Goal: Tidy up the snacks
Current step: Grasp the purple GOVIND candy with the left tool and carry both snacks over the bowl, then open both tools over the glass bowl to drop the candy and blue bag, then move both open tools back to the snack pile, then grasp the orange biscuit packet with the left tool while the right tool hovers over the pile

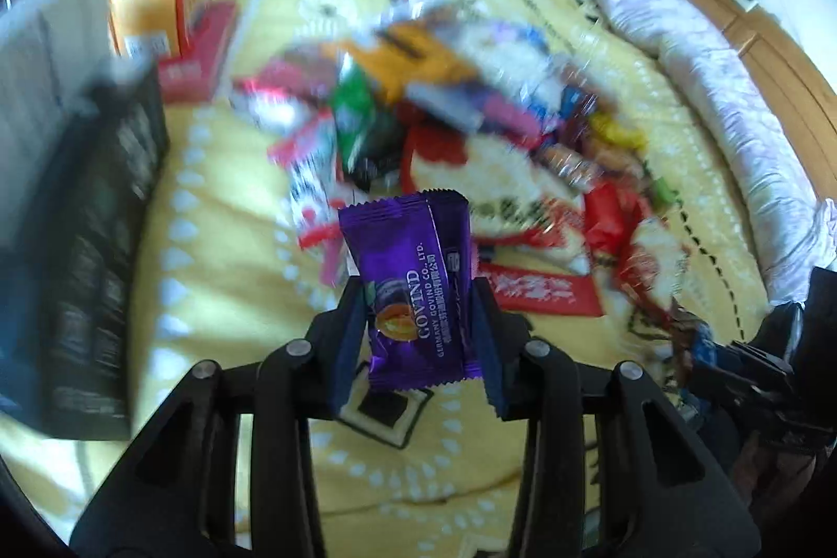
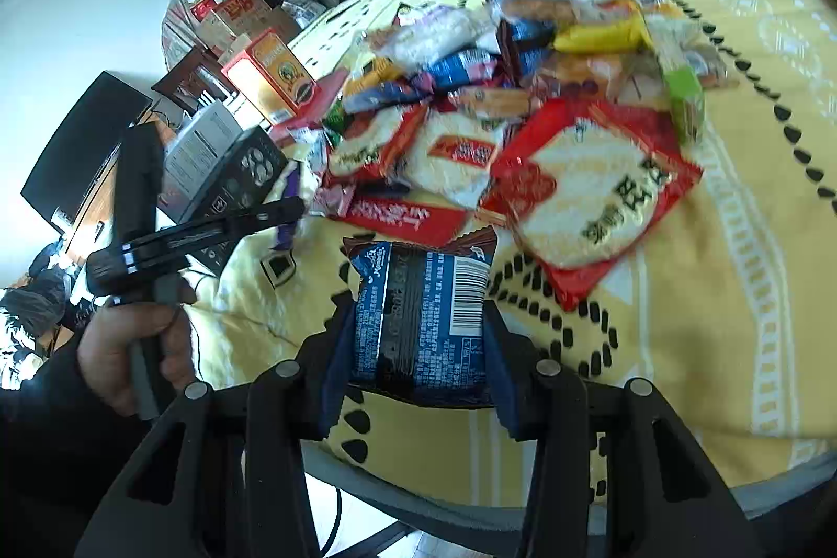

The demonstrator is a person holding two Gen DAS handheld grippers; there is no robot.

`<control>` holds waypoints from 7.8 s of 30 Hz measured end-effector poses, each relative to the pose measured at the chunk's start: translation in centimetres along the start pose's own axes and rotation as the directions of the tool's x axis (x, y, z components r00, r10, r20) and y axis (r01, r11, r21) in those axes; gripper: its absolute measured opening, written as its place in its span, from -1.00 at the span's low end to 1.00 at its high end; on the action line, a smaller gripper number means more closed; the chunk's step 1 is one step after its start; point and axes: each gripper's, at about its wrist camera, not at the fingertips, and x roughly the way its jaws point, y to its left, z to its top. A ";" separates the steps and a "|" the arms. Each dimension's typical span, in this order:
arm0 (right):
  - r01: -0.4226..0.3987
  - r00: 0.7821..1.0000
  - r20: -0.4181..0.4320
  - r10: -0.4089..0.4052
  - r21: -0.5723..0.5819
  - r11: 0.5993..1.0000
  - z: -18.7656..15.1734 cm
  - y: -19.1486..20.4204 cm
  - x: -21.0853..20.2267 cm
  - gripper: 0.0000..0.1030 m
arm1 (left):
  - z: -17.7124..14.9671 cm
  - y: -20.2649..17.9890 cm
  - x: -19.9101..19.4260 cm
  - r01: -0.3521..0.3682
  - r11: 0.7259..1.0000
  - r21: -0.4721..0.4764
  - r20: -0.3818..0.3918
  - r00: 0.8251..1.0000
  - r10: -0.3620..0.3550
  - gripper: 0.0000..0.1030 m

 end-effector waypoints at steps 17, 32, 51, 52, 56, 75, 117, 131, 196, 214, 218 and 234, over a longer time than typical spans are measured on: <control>-0.034 0.982 0.167 0.088 -0.301 0.953 12.5 14.0 -2.1 -0.04 | 4.5 13.8 -23.5 -0.261 0.935 -0.241 0.415 0.843 0.342 -0.22; -0.312 0.919 0.036 0.393 -0.541 0.781 20.6 39.2 3.6 -0.04 | 2.2 25.3 -31.7 -0.344 0.805 -0.483 0.417 0.719 0.557 -0.21; -0.423 0.902 -0.202 0.380 -0.586 0.692 13.5 49.3 12.6 -0.04 | -1.1 29.3 -29.3 -0.346 0.805 -0.483 0.309 0.792 0.526 -0.20; -0.424 0.903 -0.207 0.378 -0.584 0.692 13.4 49.3 12.8 -0.04 | -1.2 29.5 -29.2 -0.349 0.802 -0.484 0.303 0.793 0.528 -0.20; -0.431 0.901 -0.225 0.371 -0.574 0.696 12.8 49.5 13.8 -0.04 | -1.4 30.0 -29.1 -0.357 0.797 -0.488 0.288 0.796 0.532 -0.19; -0.442 0.896 -0.250 0.366 -0.570 0.693 12.0 50.2 14.8 -0.04 | -1.5 30.2 -29.2 -0.361 0.794 -0.490 0.280 0.797 0.535 -0.19; -0.452 0.892 -0.272 0.360 -0.521 0.724 11.4 49.2 16.8 -0.04 | -0.9 30.0 -27.8 -0.375 0.806 -0.459 0.249 0.816 0.522 -0.18; -0.465 0.884 -0.301 0.357 -0.491 0.737 11.0 49.1 17.9 0.20 | -1.1 30.1 -27.9 -0.390 0.797 -0.462 0.225 0.817 0.530 0.73; 0.080 0.996 -0.041 -0.084 -0.101 0.992 -5.7 -0.6 2.4 0.67 | 21.3 -0.6 15.8 -0.222 0.974 0.043 -0.125 0.966 0.225 0.98; 0.103 0.995 0.015 -0.103 -0.018 0.994 -4.7 -1.8 1.4 0.68 | 3.0 -4.0 8.0 0.008 0.993 0.115 -0.339 0.940 0.032 0.90; 0.121 0.992 0.039 -0.121 0.007 0.993 -4.1 -2.6 0.8 0.68 | 3.0 -2.6 2.0 -0.005 0.999 0.032 -0.187 0.982 0.011 0.91; 0.116 0.993 0.033 -0.114 -0.058 0.992 -4.7 -0.9 0.9 0.69 | -0.1 -0.1 -0.8 -0.093 0.984 -0.152 -0.250 0.967 0.053 0.93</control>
